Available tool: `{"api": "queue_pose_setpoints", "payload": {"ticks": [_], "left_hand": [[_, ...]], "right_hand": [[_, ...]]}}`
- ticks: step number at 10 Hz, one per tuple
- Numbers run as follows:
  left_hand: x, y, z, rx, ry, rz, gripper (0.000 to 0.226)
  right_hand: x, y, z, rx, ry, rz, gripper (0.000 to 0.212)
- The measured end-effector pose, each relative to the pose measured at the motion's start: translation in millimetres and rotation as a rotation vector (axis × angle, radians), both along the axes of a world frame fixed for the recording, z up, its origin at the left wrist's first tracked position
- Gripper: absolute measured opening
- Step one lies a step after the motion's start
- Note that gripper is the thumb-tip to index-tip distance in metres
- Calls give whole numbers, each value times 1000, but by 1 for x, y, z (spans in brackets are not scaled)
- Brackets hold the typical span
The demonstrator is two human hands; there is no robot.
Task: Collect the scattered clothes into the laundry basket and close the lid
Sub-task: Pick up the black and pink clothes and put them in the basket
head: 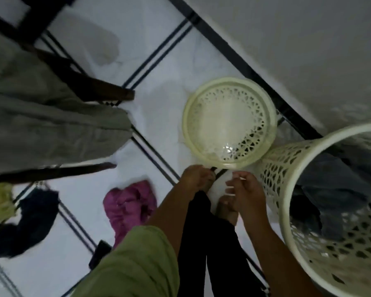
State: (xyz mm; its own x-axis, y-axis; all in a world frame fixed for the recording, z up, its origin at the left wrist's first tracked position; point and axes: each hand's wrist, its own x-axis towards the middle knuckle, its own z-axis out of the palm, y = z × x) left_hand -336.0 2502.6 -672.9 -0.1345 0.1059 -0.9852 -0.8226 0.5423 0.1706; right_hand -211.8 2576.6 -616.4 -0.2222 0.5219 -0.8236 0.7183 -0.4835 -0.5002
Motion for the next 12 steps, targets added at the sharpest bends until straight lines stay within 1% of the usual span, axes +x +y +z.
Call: {"api": "queue_pose_setpoints", "payload": {"ticks": [1, 2, 3, 4, 5, 6, 7, 8, 9, 10, 11, 12], "left_hand": [[12, -63, 83, -45, 161, -82, 19], [35, -125, 119, -120, 283, -26, 25], [59, -186, 150, -87, 371, 54, 16], [87, -258, 159, -103, 420, 285, 18], [132, -335, 141, -206, 439, 609, 19], [172, -391, 122, -257, 395, 841, 17], [209, -452, 82, -285, 363, 985, 14], [247, -503, 23, -319, 384, 1089, 14], [286, -537, -51, -352, 369, 1172, 15], [320, -552, -123, -336, 353, 1230, 20], [341, -550, -173, -351, 322, 1270, 20], [348, -537, -200, -372, 308, 1309, 20]], "right_hand": [[-32, -16, 69, 65, 70, 160, 15], [-56, -50, 119, 90, 165, 357, 10], [-70, -101, 143, 106, 195, 561, 9], [-66, -170, 137, 50, 184, 762, 8], [-50, -249, 110, 31, 111, 1069, 5], [-29, -314, 80, 56, 14, 1259, 16], [-16, -382, 26, 139, -44, 1466, 25], [-9, -428, -51, 350, 40, 1762, 30], [-17, -457, -145, 607, 154, 2051, 38], [-49, -481, -229, 862, 53, 2137, 92], [-64, -498, -286, 801, -165, 1959, 127], [-52, -496, -318, 887, -232, 2091, 116]]}}
